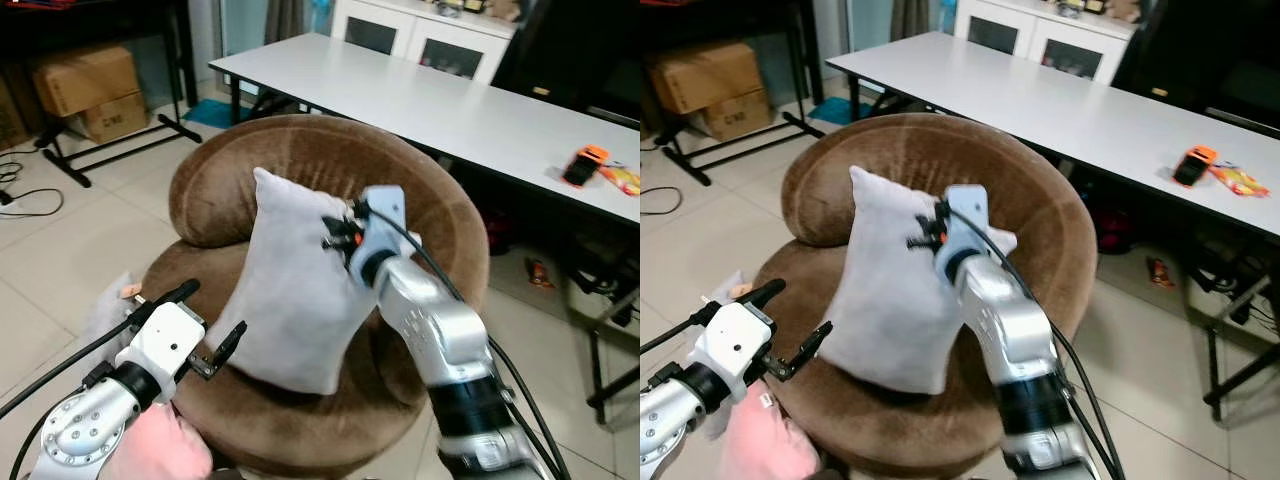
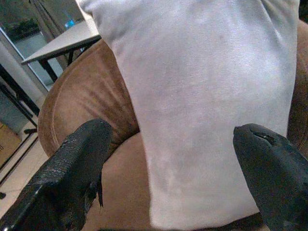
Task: Move the pillow to the sofa from floor
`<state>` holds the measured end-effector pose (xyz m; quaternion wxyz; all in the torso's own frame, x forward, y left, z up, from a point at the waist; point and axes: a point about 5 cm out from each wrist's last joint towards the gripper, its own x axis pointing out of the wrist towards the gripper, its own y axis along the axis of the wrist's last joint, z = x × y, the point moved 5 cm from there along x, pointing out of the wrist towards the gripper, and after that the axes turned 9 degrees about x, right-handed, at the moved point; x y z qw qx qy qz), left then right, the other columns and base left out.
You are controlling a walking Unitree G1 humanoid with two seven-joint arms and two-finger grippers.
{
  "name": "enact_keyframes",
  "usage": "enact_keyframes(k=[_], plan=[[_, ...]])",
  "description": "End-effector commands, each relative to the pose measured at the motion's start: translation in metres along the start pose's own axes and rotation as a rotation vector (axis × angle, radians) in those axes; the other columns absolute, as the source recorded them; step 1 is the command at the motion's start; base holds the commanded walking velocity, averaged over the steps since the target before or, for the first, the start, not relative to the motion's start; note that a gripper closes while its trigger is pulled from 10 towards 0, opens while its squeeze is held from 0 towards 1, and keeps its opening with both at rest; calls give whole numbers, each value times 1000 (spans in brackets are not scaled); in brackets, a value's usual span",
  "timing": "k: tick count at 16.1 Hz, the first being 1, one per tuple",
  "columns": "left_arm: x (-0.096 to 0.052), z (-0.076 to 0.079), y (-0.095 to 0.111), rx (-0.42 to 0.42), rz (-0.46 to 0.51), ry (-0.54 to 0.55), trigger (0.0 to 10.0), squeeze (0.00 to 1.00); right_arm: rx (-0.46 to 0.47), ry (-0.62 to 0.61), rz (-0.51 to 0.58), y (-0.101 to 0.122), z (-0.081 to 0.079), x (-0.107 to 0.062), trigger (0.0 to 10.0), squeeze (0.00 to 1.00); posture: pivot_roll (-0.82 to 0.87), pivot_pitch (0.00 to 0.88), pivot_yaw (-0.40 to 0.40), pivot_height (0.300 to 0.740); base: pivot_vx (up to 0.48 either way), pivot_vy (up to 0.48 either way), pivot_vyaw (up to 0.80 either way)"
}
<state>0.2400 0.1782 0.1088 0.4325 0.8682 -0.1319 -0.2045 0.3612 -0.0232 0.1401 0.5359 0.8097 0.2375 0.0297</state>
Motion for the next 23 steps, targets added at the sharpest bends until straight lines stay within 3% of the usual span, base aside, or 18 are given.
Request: enact_keyframes(k=[1,3,10,14,15,16,17,18,21,22,23], plan=[[3,3,5,8,15,-23,10000,0,38,-9,59,17,0,4,10000,0,134,0,-99,740,0,0,0],[5,3,5,13,16,-29,10000,0,104,-40,55,13,-1,15,10000,0,135,0,-99,740,0,0,0],[6,2,5,44,16,-39,10000,0,187,-87,63,15,0,50,10000,0,150,0,-110,740,0,0,0],[7,6,7,52,24,-73,10000,0,211,-185,80,19,16,61,10000,0,157,0,-111,740,0,0,0],[7,7,7,53,26,-78,10000,0,220,-192,82,19,19,62,10000,675,159,0,-113,740,0,0,0],[8,7,7,55,28,-78,10000,0,240,-183,88,20,20,62,10000,1000,159,0,-113,740,0,0,0],[8,7,7,55,29,-78,10000,0,253,-175,91,20,21,62,10000,1000,159,0,-113,740,0,0,0],[10,4,10,48,43,-66,10000,0,261,-187,170,31,32,58,10000,1000,159,0,-113,740,0,0,0],[15,-1,15,13,74,-42,10000,0,255,-191,245,37,48,49,10000,1000,141,0,-98,740,0,0,0],[17,0,19,-28,102,-41,10000,0,232,-192,266,34,64,35,10000,1000,124,0,-86,740,0,0,0],[17,0,20,-41,111,-40,10000,0,214,-201,272,33,69,30,10000,1000,121,0,-84,740,0,0,0]])
